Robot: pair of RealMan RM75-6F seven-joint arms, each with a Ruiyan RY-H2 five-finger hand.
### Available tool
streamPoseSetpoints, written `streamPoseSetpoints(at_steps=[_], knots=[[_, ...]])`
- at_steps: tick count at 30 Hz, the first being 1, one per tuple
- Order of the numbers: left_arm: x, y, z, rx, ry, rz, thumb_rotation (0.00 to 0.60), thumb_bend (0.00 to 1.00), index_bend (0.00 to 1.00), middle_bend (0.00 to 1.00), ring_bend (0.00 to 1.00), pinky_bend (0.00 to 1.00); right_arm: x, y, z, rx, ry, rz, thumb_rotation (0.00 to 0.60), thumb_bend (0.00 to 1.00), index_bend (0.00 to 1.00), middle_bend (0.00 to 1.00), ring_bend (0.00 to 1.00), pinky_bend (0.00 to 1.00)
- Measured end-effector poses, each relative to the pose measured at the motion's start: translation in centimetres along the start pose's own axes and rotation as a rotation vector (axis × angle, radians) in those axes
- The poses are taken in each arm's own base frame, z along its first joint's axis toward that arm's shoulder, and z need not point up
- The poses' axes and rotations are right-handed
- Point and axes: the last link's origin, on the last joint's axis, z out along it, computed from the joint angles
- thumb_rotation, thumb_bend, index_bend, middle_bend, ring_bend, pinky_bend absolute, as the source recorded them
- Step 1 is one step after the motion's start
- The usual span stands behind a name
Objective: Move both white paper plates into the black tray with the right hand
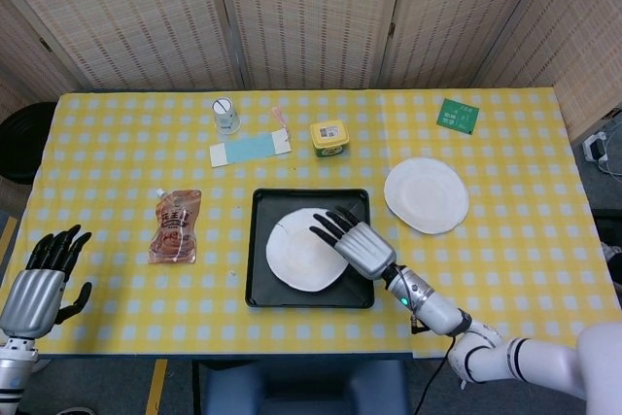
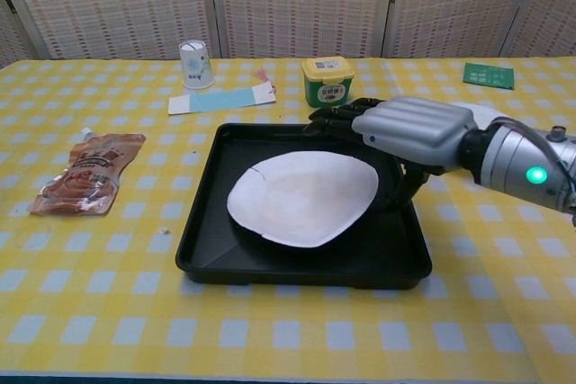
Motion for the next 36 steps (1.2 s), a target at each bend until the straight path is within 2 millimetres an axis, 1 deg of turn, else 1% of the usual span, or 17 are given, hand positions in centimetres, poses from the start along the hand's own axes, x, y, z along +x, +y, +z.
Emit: streamPoseSetpoints(at_steps=[6,11,14,16,19,21,24,28,31,33,36], knots=[[-0.1,0.2,0.0,-0.004,-0.006,0.004,0.600,0.50,0.00,0.00,0.00,0.00,1.0,0.9,-1.1,-0.027,-0.042,0.005,0.600,0.24,0.00,0.00,0.00,0.00],[0.0,0.2,-0.1,-0.004,0.000,0.003,0.600,0.50,0.00,0.00,0.00,0.00,1.5,1.4,-2.1,-0.057,-0.009,0.021,0.600,0.24,0.00,0.00,0.00,0.00],[0.0,0.2,-0.2,-0.005,0.002,-0.001,0.600,0.50,0.00,0.00,0.00,0.00,1.4,2.5,-3.3,-0.102,0.044,0.049,0.600,0.23,0.00,0.00,0.00,0.00],[0.0,0.2,-0.2,-0.005,-0.001,-0.001,0.600,0.50,0.00,0.00,0.00,0.00,1.1,3.7,-4.7,-0.142,0.083,0.075,0.600,0.24,0.07,0.00,0.00,0.00],[-0.1,0.3,-0.1,-0.006,-0.003,0.002,0.600,0.50,0.00,0.00,0.00,0.00,0.4,5.7,-6.7,-0.206,0.141,0.098,0.600,0.23,0.22,0.00,0.00,0.00],[-0.2,0.3,-0.1,-0.007,-0.005,0.004,0.600,0.50,0.00,0.00,0.00,0.00,-0.3,7.2,-8.1,-0.249,0.170,0.109,0.600,0.24,0.29,0.00,0.00,0.00],[-0.3,0.5,0.0,-0.009,-0.012,0.008,0.600,0.50,0.00,0.00,0.00,0.00,-1.9,8.9,-9.8,-0.305,0.177,0.128,0.600,0.23,0.31,0.00,0.00,0.00],[-0.5,0.6,0.1,-0.010,-0.017,0.010,0.600,0.50,0.00,0.00,0.00,0.00,-4.3,10.2,-11.5,-0.369,0.157,0.151,0.600,0.23,0.32,0.00,0.00,0.00],[-0.5,0.6,0.1,-0.008,-0.019,0.010,0.600,0.50,0.00,0.00,0.00,0.00,-5.8,10.8,-12.0,-0.409,0.139,0.170,0.600,0.23,0.33,0.00,0.00,0.00],[-0.5,0.6,0.1,-0.007,-0.019,0.010,0.600,0.50,0.00,0.00,0.00,0.00,-6.4,11.1,-12.1,-0.432,0.139,0.186,0.600,0.23,0.35,0.00,0.00,0.00],[-0.4,0.5,0.1,-0.007,-0.017,0.008,0.600,0.50,0.00,0.00,0.00,0.00,-6.9,11.4,-12.1,-0.457,0.153,0.196,0.600,0.24,0.37,0.00,0.00,0.00]])
